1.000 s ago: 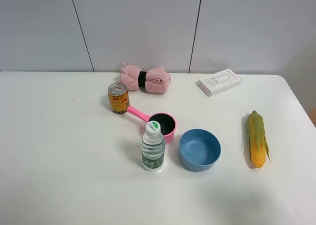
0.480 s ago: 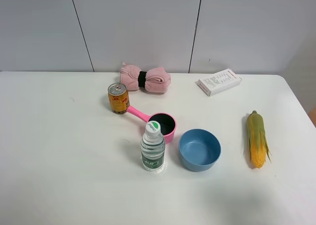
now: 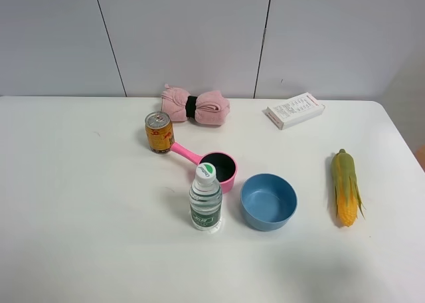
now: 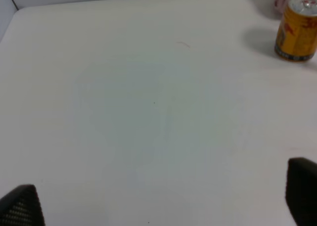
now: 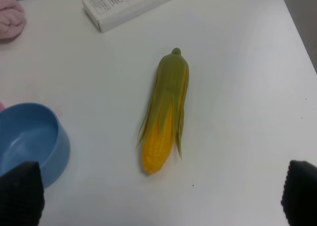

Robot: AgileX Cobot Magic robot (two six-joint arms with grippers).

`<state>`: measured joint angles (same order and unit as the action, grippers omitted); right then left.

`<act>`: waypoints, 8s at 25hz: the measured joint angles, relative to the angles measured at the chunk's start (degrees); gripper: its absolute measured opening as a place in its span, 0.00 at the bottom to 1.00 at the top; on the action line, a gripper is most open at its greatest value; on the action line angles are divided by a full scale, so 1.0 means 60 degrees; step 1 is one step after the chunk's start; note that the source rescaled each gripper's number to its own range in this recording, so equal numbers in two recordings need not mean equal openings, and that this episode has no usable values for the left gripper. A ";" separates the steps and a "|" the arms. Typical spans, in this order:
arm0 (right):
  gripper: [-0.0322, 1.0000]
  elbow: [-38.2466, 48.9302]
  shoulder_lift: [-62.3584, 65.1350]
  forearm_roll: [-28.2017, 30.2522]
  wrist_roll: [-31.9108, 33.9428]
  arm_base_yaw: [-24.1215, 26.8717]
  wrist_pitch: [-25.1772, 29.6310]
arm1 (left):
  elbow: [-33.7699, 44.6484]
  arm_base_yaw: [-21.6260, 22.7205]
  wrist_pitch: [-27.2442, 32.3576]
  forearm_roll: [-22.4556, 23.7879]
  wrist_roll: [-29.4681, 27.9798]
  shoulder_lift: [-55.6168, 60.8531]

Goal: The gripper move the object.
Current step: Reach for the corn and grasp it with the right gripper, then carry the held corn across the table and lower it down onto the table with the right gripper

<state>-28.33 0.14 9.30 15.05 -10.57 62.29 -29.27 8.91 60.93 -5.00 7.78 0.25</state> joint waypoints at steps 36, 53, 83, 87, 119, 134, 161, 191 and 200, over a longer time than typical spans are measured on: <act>1.00 -0.3521 -0.4299 0.2089 0.1177 -0.0219 0.0890 | 0.0000 0.0000 0.0000 0.0000 0.0000 0.0000; 0.80 -0.5440 -0.9961 -0.0046 0.0356 0.0595 0.0701 | 0.0000 0.0000 0.0000 0.0000 0.0000 0.0000; 0.80 -0.5440 -1.5708 -0.2431 -0.3931 0.2333 -0.1455 | 0.0000 0.0000 0.0000 0.0000 0.0000 0.0000; 0.80 -0.5440 -1.6177 -0.2606 -0.4112 0.2645 -0.1639 | 0.0000 0.0000 0.0000 0.0000 0.0000 0.0000; 0.03 -0.5440 -1.8599 -0.2895 -0.3822 0.2335 -0.3083 | 0.0000 0.0000 0.0000 0.0000 0.0000 0.0000; 0.03 -0.6132 -1.7496 -0.2982 -0.3778 0.2335 -0.1650 | 0.0000 0.0000 0.0000 0.0000 0.0000 0.0000; 0.03 -1.1874 -1.6603 -0.3247 -0.4852 -0.2894 -0.0221 | 0.0000 0.0000 0.0000 0.0000 0.0000 0.0000; 0.03 -1.3657 -1.9611 -0.3065 -0.7085 -0.6466 -0.2032 | 0.0000 0.0000 0.0000 0.0000 0.0000 0.0000; 0.03 -1.4117 -2.0626 -0.3621 -0.7174 -0.6499 -0.2287 | 0.0000 0.0000 0.0000 0.0000 0.0000 0.0000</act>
<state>-113.03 -123.62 -12.43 -28.00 -49.56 48.57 -29.27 8.91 60.93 -5.00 7.78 0.25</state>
